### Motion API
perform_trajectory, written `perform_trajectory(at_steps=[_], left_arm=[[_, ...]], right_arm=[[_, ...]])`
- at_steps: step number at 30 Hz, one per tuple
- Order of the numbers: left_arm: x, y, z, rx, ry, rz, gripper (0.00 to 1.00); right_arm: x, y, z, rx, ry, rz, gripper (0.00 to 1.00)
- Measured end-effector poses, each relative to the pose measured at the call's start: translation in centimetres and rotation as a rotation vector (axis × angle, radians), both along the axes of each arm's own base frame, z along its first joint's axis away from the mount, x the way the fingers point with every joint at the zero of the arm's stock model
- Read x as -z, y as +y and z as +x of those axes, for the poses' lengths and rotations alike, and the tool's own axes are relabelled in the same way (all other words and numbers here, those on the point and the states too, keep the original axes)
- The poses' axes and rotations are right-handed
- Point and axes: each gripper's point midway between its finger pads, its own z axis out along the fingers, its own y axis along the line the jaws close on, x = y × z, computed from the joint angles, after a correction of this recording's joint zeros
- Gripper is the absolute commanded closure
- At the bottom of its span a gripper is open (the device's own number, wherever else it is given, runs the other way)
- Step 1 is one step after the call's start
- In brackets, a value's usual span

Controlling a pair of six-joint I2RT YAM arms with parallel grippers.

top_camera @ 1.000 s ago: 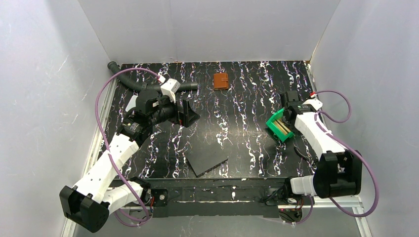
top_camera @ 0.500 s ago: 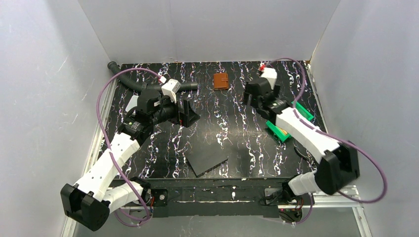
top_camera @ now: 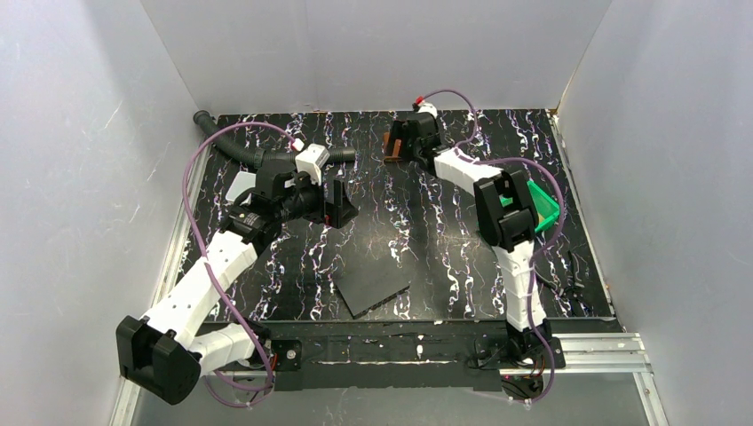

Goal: Put the credit cards into the card holder
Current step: Pick up the card holder from the center of the board.

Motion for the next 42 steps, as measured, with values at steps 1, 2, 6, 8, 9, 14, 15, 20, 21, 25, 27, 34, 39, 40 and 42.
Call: perform_trajectory(at_steps=[1, 2, 6, 8, 9, 14, 15, 20, 21, 25, 27, 34, 39, 40, 42], left_arm=[[0.1, 0.0, 0.0, 0.0, 0.004, 0.002, 0.01], [0.2, 0.0, 0.1, 0.0, 0.005, 0.003, 0.01], [0.2, 0.0, 0.1, -0.001, 0.006, 0.004, 0.01], [0.2, 0.0, 0.1, 0.0, 0.006, 0.004, 0.01], [0.2, 0.0, 0.1, 0.0, 0.006, 0.004, 0.01], [0.2, -0.1, 0.0, 0.002, 0.006, 0.004, 0.01], [0.2, -0.1, 0.0, 0.003, 0.006, 0.004, 0.01], [0.2, -0.1, 0.0, 0.003, 0.006, 0.004, 0.01], [0.2, -0.1, 0.0, 0.003, 0.006, 0.004, 0.01], [0.4, -0.1, 0.0, 0.003, 0.011, 0.007, 0.01], [0.6, -0.2, 0.1, 0.003, 0.015, 0.008, 0.01], [1.4, -0.4, 0.3, -0.003, 0.059, 0.007, 0.01], [1.5, -1.5, 0.2, 0.006, 0.139, -0.081, 0.01], [1.3, -1.8, 0.3, 0.007, 0.158, -0.114, 0.01], [0.8, -2.3, 0.6, 0.007, 0.196, -0.187, 0.08]], right_arm=[[0.6, -0.1, 1.1, 0.007, 0.011, 0.028, 0.02], [1.2, -0.3, 2.0, 0.013, 0.018, 0.047, 0.02], [2.6, -1.7, 4.6, 0.041, 0.044, 0.125, 0.07], [3.5, -2.3, 5.1, 0.045, 0.067, 0.167, 0.12], [3.4, -2.5, 5.6, 0.042, 0.064, 0.199, 0.14], [3.2, -2.8, 7.5, 0.003, 0.057, 0.36, 0.31], [3.3, -2.7, 7.8, -0.005, 0.056, 0.384, 0.34], [3.6, -0.8, 9.3, -0.067, 0.045, 0.51, 0.42], [3.6, -0.3, 9.3, -0.08, 0.042, 0.527, 0.45], [4.0, 1.3, 9.0, -0.115, 0.056, 0.56, 0.73], [4.4, 1.9, 8.6, -0.127, 0.074, 0.576, 0.86], [4.3, 2.1, 4.2, -0.134, 0.178, 0.615, 0.99], [1.8, 0.7, -3.8, -0.153, 0.257, 0.652, 0.99], [0.9, 0.4, -5.7, -0.163, 0.261, 0.664, 0.99], [-1.2, 0.2, -8.9, -0.195, 0.252, 0.686, 0.99]])
